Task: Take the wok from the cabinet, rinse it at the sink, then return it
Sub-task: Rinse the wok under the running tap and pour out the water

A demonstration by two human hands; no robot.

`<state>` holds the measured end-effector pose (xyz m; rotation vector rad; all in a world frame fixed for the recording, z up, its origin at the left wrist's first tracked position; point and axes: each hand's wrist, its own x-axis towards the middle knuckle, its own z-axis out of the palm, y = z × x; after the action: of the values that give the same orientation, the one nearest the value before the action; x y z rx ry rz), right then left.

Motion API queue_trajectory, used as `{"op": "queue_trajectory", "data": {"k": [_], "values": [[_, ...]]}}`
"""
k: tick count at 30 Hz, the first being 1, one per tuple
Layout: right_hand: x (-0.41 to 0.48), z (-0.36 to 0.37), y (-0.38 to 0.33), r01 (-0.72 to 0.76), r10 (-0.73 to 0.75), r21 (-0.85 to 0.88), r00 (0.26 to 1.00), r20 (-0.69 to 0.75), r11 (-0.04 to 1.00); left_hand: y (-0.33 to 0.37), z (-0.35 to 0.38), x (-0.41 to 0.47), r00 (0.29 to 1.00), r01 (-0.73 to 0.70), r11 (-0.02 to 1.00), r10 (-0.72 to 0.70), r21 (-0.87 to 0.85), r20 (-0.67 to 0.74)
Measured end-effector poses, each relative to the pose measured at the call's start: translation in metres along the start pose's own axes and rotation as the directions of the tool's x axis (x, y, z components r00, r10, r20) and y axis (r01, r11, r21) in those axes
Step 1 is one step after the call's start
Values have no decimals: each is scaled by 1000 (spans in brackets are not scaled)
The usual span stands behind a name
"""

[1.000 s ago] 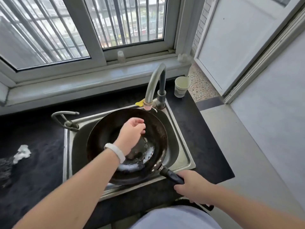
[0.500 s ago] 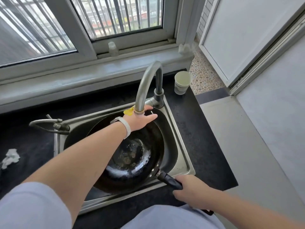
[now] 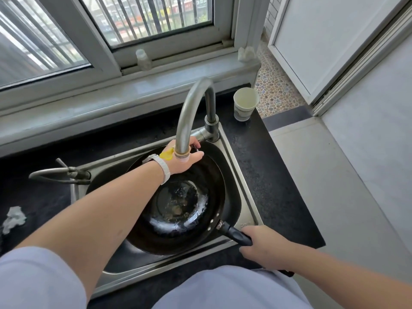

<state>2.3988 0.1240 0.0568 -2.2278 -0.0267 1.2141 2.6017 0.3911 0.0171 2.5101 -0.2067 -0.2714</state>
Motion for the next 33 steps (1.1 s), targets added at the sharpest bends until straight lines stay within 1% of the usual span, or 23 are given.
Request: {"op": "queue_trajectory", "data": {"k": [6,11,17,26,29,33], "values": [[0,4,5,-9,9,8,1000,-6,1000,-11,1,1,999,7,999,-6,-46,37],[1,7,5,-14,14,8,1000,-10,1000,-9,-4,1,998,-25,996,30,-88,53],[1,8,5,-11,11,18,1000,-13,1000,-13,-2,2,997,-25,995,32,-101,67],[2,9,5,-7,7,29,1000,-1,1000,-21,-4,8,995,-59,997,64,-58,80],[1,9,5,-6,6,30,1000,0,1000,-20,-5,8,995,-44,996,50,-73,84],[1,9,7,-22,22,21,1000,-2,1000,-21,-4,7,994,-63,993,71,-98,82]]}}
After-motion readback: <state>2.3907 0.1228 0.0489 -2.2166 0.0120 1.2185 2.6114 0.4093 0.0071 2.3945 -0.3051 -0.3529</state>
